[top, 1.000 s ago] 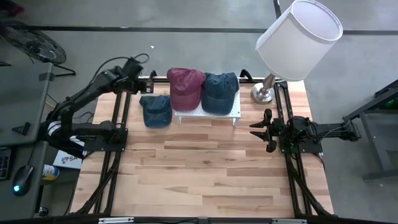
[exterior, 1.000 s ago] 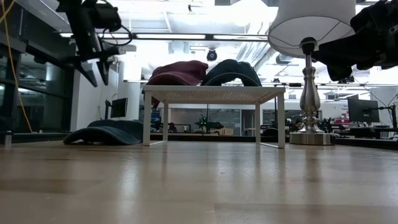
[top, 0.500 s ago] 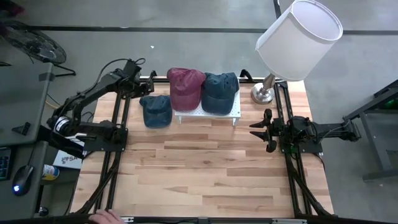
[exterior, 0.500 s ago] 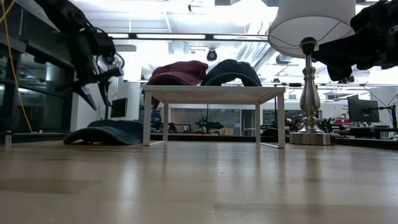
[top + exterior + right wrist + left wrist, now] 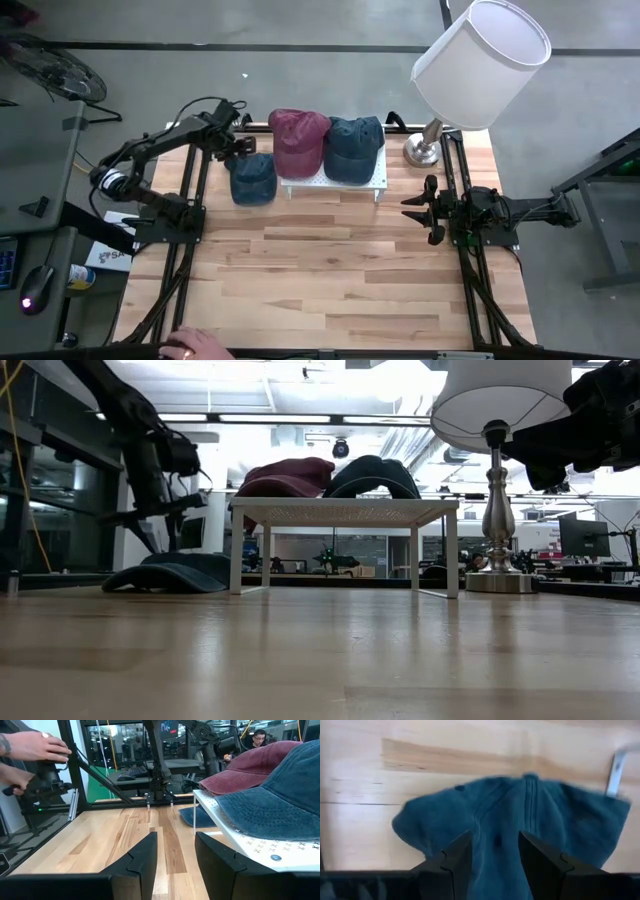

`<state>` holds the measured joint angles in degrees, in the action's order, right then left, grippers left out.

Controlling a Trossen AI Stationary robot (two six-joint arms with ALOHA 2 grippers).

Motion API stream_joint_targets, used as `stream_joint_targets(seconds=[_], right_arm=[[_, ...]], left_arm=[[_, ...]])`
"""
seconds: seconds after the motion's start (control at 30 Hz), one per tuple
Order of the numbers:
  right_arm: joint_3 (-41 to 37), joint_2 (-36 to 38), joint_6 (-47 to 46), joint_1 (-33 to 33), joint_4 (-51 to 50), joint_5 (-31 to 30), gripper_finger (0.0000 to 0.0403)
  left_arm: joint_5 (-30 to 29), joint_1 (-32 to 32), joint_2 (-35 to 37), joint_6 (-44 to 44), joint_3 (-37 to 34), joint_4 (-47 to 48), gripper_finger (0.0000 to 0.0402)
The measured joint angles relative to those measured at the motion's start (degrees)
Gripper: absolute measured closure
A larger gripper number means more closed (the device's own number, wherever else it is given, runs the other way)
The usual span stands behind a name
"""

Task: Pick & Place hat
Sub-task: Stack the blue cap on top of the blue cap on the shelf

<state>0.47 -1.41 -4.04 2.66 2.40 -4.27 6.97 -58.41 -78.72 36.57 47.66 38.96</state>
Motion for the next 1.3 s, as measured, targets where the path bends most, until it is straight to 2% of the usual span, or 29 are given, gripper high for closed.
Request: stream_joint_targets(seconds=[0.13, 0.37, 0.57, 0.93, 1.2, 1.3], right_arm=[[0.01, 0.0, 0.01, 0.0, 0.02, 0.0, 0.0276], [0.0, 0.0, -0.01, -0.02, 0.02, 0.0, 0.0276], [0.0, -0.02, -0.02, -0.02, 0.0, 0.0, 0.0276], [0.01, -0.01, 0.01, -0.02, 0.0, -0.02, 0.0276], [0.01, -0.02, 0.0, 0.0, 0.0, -0.01, 0.0276], [0.0, -0.02, 0.01, -0.02, 0.0, 0.0, 0.0276]], left_arm=[[-0.5, -0.05, -1.64, -4.96, 0.0, 0.41, 0.0246], [-2.53, -0.09, -3.19, -7.42, 0.0, 0.44, 0.0246], [-3.01, -0.17, -3.19, -13.45, 0.77, 0.05, 0.0246], [-0.6, 0.13, -3.19, -31.6, 2.16, 2.42, 0.0246], [-0.52, 0.31, -3.59, -30.9, 2.16, 2.7, 0.0246], [-3.03, 0.94, -4.59, -30.81, 2.16, 3.63, 0.0246]])
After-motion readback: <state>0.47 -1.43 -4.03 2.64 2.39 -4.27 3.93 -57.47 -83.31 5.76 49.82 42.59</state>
